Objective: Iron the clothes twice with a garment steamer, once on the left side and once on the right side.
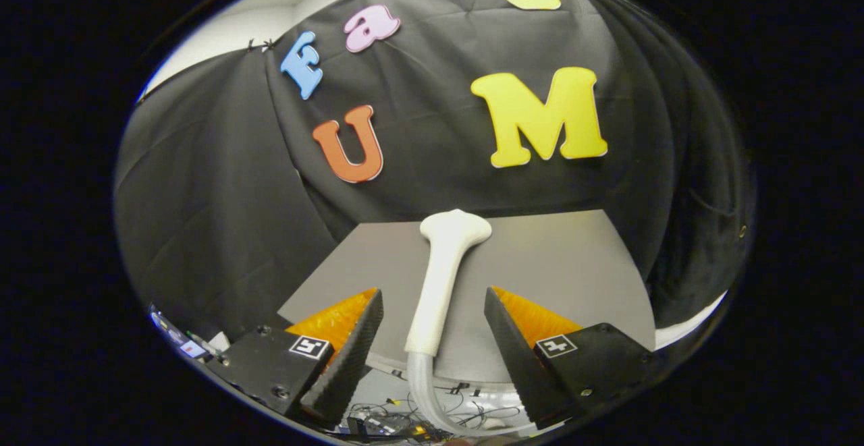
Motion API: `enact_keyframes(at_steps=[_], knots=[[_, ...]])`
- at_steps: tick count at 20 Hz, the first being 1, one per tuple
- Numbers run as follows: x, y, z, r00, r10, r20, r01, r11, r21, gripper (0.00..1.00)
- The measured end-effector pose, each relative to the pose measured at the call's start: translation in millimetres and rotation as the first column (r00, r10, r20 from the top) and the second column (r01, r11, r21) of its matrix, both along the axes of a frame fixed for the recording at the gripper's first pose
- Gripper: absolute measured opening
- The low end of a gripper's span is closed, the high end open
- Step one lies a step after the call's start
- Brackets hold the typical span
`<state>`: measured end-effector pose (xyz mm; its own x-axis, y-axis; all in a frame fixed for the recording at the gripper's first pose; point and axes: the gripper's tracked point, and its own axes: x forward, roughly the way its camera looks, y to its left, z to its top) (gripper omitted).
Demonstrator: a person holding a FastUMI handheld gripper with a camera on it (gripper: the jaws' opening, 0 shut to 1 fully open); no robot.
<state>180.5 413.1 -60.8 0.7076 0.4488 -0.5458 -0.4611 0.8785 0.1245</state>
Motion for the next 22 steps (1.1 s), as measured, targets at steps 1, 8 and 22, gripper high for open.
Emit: enact_keyframes(at_steps=[1,8,22], knots=[[10.0,5.0,-6.9,1.000,-0.006,-0.025,0.005,1.000,-0.011,0.95],[58.4,30.2,-50.9,0.986,-0.040,-0.161,0.031,0.998,-0.055,0.89],[89.7,40.6,-74.9,0.984,-0.100,-0.146,0.068,0.976,-0.205,0.59]])
